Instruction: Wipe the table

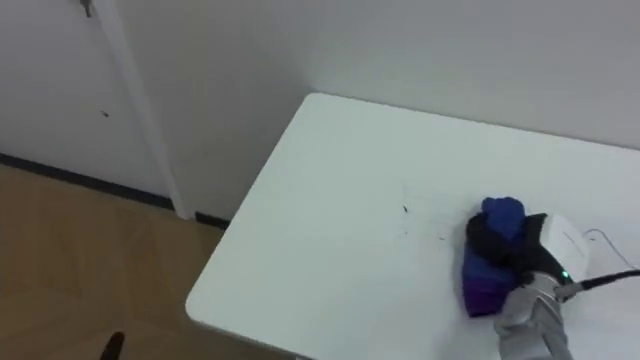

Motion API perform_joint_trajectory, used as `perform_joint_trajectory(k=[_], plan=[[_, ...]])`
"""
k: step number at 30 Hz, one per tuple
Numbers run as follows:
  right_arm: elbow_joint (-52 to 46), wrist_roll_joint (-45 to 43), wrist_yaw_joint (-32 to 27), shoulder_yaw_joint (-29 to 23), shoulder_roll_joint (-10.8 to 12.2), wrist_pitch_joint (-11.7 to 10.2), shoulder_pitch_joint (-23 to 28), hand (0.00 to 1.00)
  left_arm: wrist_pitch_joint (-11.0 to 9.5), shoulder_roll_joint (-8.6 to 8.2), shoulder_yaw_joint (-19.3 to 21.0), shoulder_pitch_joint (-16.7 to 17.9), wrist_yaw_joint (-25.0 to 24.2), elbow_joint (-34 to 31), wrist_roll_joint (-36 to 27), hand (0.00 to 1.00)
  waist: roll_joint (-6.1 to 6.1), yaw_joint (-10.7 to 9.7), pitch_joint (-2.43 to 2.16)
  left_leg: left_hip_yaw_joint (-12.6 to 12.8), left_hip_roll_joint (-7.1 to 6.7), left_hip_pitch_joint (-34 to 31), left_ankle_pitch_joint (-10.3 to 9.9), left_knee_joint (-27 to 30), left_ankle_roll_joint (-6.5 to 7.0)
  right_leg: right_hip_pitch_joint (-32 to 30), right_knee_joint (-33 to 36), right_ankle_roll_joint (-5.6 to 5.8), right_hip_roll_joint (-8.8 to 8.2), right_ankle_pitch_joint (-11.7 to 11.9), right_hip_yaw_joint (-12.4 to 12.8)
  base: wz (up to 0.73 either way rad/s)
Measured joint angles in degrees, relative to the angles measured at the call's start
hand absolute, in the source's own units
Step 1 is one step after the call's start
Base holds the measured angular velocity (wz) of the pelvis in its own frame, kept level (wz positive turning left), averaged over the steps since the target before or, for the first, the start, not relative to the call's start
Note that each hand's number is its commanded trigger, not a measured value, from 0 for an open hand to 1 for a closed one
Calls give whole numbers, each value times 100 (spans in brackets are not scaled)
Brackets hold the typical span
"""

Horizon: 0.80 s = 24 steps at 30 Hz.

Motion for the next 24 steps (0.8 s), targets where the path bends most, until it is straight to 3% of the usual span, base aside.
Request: perform_joint_trajectory(k=[1, 2, 3, 4, 5, 7, 8, 10, 11, 12, 13, 14, 15, 16, 17, 18, 19, 20, 21, 22, 23, 24], plan=[[-19, -271, 269, 422, 253, 105, -402, 100, -9, -43, -78, -326, -26, 264, 3, 0, -3, 116, 61, 142, 132, -171, -47, 218, -22, -360, 620, 123, -157, -143, -92, -72], [-30, -404, 362, 588, 402, 127, -563, 100, -14, -79, -80, -456, -46, 400, 1, 0, -33, 217, 79, 145, 153, -269, -72, 324, -45, -533, 1013, 191, -340, -245, -144, -19], [-9, -683, 514, 814, 642, 112, -849, 100, -35, -155, -78, -713, -110, 497, -1, 0, -97, 427, 126, 137, 186, -422, -120, 515, -104, -704, 1618, 264, -822, -470, -134, 12], [50, -797, 590, 986, 712, -8, -1156, 100, -127, -186, -95, -885, -129, 458, 1, 0, -160, 651, 165, 55, 261, -614, -167, 705, -185, -744, 1850, 297, -1300, -555, -117, 26], [129, -834, 590, 1047, 717, -84, -1320, 100, -167, -167, -122, -908, -129, 456, -18, 0, -178, 710, 159, -45, 318, -736, -176, 799, -234, -734, 1810, 300, -1490, -552, -107, 49], [449, -726, 488, 1053, 653, -217, -1775, 100, -156, -5, -164, -877, -119, 442, -40, 0, -250, 857, 125, -439, 592, -1171, -91, 974, -503, -599, 1200, 443, -1931, -373, 170, 58], [510, -661, 459, 994, 598, -248, -1805, 100, -125, 55, -166, -873, -117, 442, -41, 0, -256, 850, 121, -562, 677, -1271, -58, 1003, -586, -523, 946, 490, -1961, -256, 179, 61], [861, -415, 425, 670, 318, -319, -1705, 100, -85, 330, -146, -874, -95, 411, -49, 0, -332, 838, 107, -1001, 1159, -1542, 117, 1021, -1017, -327, -44, 553, -1917, 309, 61, 54], [851, -336, 365, 442, 295, -413, -1612, 100, -75, 451, -91, -874, -90, 401, -45, 0, -357, 800, 108, -1088, 1297, -1571, 167, 991, -1149, -316, -171, 580, -1859, 433, -33, 32], [870, -202, 307, 246, 200, -557, -1510, 100, -44, 626, -17, -873, -88, 391, -55, 0, -395, 690, 103, -1176, 1622, -1574, 281, 927, -1408, -353, -179, 637, -1662, 571, -160, 17], [922, -65, 300, 204, 12, -709, -1336, 100, -51, 815, 133, -842, -89, 374, -51, 0, -408, 589, 93, -1168, 1947, -1478, 363, 862, -1481, -435, 176, 1059, -1440, 366, -218, 5], [923, -4, 291, 177, -114, -786, -1224, 100, -57, 852, 220, -809, -92, 348, -62, 0, -382, 561, 102, -1152, 2123, -1403, 439, 826, -1338, -491, 449, 1140, -1307, 159, -228, -11], [919, 39, 253, 36, -371, -878, -893, 100, -62, 894, 397, -715, -108, 346, -88, 0, -387, 415, 87, -931, 2376, -1270, 796, 626, -797, -573, 814, 859, -1108, -240, -254, 6], [943, 48, 197, -231, -653, -882, -522, 100, -69, 896, 454, -577, -128, 346, -107, 0, -423, 127, 42, -697, 2455, -1226, 1208, 466, -693, -527, 866, 687, -933, -420, -336, 22], [1002, 59, 153, -399, -789, -882, -334, 100, -65, 895, 452, -492, -161, 346, -86, 0, -422, -19, 27, -542, 2445, -1221, 1277, 509, -767, -474, 813, 611, -854, -462, -384, 40], [1062, 131, 70, -821, -1009, -868, 15, 100, -37, 899, 481, -345, -256, 345, 34, 0, -441, -293, -14, -237, 2389, -1245, 1246, 653, -794, -364, 643, 540, -710, -465, -493, 21], [1129, 305, 7, -1187, -1102, -783, 280, 100, -26, 899, 521, -214, -310, 336, 94, 0, -422, -425, -28, -164, 2257, -1249, 1067, 877, -843, -287, 454, 328, -591, -435, -505, 0], [1128, 373, 4, -1321, -1157, -704, 358, 100, -7, 896, 520, -165, -350, 335, 97, 0, -413, -472, -26, -131, 2163, -1243, 898, 1037, -827, -236, 355, 220, -532, -402, -504, -51], [1126, 448, 10, -1492, -1233, -534, 443, 100, 19, 862, 512, -122, -413, 334, 83, 0, -376, -497, -25, -121, 1885, -1237, 466, 1436, -754, -154, 141, 58, -402, -307, -456, -87], [1011, 450, 42, -1522, -1229, -368, 447, 100, 26, 804, 492, -126, -423, 329, 65, 0, -302, -506, -10, -97, 1498, -1224, 39, 1802, -685, -105, -27, -80, -249, -223, -272, -97], [890, 448, 90, -1501, -1201, -295, 434, 100, 26, 764, 471, -141, -424, 330, 68, 0, -258, -484, -14, -93, 1305, -1214, -139, 1896, -610, -100, -66, -96, -194, -197, -185, -110], [566, 379, 177, -1369, -1070, -103, 365, 100, 25, 668, 414, -225, -423, 337, 65, 0, -158, -372, -14, -52, 941, -1198, -411, 1922, -384, -152, -64, -67, -76, -156, 76, -133]])
